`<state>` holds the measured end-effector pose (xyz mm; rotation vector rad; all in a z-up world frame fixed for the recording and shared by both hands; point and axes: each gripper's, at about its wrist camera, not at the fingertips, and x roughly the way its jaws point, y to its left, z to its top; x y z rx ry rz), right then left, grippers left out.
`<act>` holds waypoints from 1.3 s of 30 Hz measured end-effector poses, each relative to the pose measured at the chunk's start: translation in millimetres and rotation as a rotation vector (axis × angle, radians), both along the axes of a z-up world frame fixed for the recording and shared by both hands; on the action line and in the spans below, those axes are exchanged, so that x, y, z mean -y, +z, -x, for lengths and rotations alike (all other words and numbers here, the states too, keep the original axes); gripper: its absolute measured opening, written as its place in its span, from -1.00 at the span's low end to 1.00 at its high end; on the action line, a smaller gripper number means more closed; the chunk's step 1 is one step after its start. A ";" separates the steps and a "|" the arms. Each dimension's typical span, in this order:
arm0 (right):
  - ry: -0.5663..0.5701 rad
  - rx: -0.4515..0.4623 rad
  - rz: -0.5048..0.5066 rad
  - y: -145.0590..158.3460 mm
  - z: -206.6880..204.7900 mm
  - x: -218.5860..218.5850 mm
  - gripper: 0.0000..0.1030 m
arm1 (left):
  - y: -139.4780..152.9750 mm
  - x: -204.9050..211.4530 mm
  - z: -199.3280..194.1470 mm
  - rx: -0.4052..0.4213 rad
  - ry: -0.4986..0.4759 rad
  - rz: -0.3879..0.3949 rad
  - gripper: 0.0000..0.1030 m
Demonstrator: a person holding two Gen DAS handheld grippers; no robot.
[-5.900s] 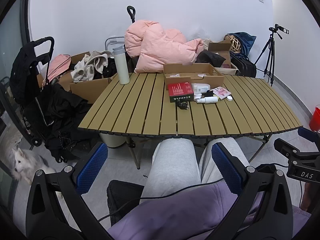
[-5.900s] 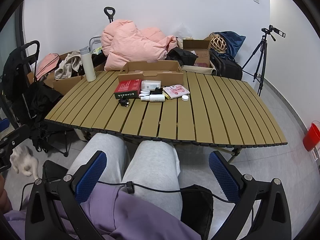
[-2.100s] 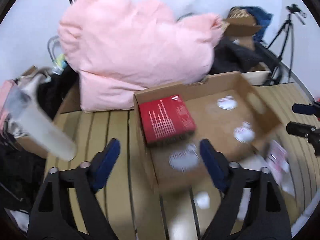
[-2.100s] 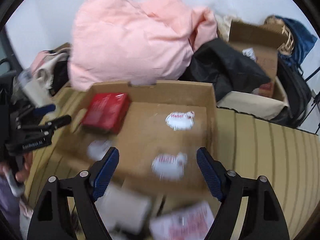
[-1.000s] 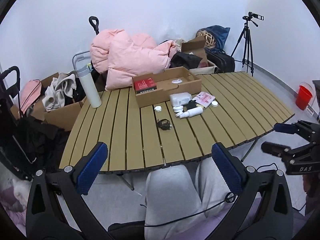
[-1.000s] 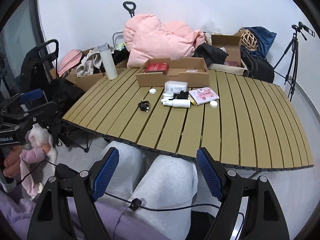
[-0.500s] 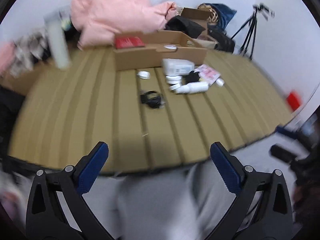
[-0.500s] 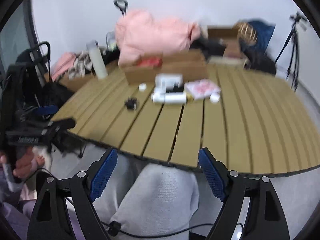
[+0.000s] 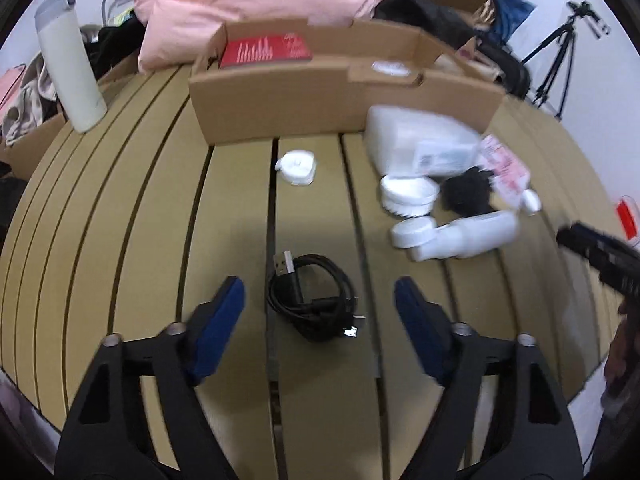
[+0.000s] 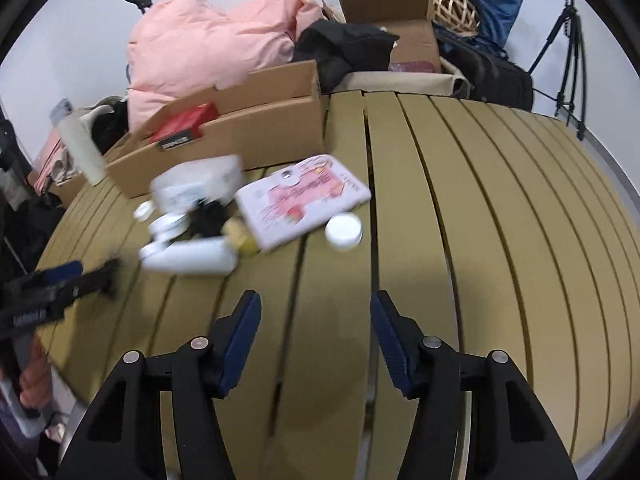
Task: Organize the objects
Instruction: 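Grasp the black cable with the left gripper while the right grasps a white disc, then lower the cable into the tray with the left gripper while the right drops the disc there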
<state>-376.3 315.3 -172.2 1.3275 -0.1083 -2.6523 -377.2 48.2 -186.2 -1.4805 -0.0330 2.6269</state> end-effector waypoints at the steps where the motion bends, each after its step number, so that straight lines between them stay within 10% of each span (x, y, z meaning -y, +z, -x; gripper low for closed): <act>1: 0.008 0.007 -0.008 -4.7 10.1 0.3 0.18 | -3.1 1.0 1.9 0.012 0.005 -0.007 0.10; 5: 0.041 -0.001 -0.091 -18.3 45.7 8.4 0.09 | -7.3 2.6 2.6 -0.015 0.047 0.018 -0.14; 7: 0.048 0.015 -0.120 -25.8 58.5 11.0 -0.34 | -7.2 0.6 3.0 -0.019 0.042 0.029 -0.16; 14: 0.040 0.013 -0.095 -23.4 57.9 7.5 -0.39 | 12.4 1.0 -7.9 -0.037 0.048 0.010 -0.20; 27: 0.076 -0.061 -0.136 86.2 -130.9 -39.1 -0.40 | 130.5 55.8 -165.1 -0.198 0.050 0.072 -0.20; 39: 0.109 -0.120 0.016 126.7 -138.3 -42.1 -0.40 | 193.5 49.6 -136.6 -0.245 -0.091 -0.046 -0.20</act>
